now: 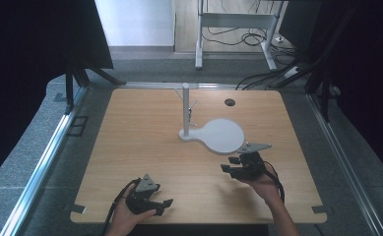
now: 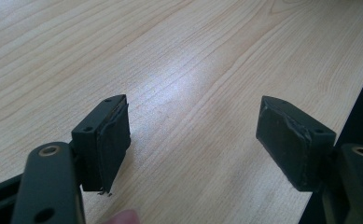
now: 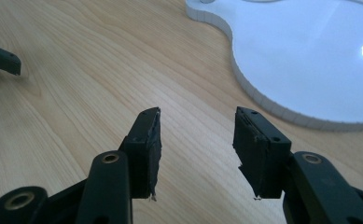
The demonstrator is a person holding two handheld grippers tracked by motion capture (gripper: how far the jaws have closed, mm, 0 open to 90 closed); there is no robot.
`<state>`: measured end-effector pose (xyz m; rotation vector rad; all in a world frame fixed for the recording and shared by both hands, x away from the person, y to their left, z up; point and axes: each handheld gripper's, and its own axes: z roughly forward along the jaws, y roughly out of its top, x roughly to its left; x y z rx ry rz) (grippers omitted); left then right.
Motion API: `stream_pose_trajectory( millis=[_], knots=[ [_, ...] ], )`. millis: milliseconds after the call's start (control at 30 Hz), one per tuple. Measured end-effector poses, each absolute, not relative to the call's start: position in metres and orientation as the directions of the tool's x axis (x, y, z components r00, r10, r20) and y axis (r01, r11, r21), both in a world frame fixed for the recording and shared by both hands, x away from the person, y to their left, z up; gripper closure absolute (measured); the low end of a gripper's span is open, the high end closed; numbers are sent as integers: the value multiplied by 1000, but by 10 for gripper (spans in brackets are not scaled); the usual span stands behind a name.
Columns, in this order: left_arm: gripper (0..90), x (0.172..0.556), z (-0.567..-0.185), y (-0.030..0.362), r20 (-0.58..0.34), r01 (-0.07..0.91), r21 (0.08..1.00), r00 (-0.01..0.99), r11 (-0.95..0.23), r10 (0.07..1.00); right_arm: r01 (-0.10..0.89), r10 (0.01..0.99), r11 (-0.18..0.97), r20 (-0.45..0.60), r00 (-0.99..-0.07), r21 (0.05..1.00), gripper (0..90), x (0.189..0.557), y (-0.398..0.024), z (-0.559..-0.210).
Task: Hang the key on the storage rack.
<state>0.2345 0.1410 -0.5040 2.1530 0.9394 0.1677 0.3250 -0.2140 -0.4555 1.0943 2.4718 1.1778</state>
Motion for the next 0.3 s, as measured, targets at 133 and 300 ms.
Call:
stream_pose_trajectory(
  millis=[133,300],
  knots=[
    [264,234,-504,140,-167,570,695,721,-439,672,539,695,407,133,-707,737,515,321,-219,-458],
    [264,233,-500,141,-158,561,704,722,-436,674,537,702,389,138,-699,749,511,315,-226,-459]
  ],
)
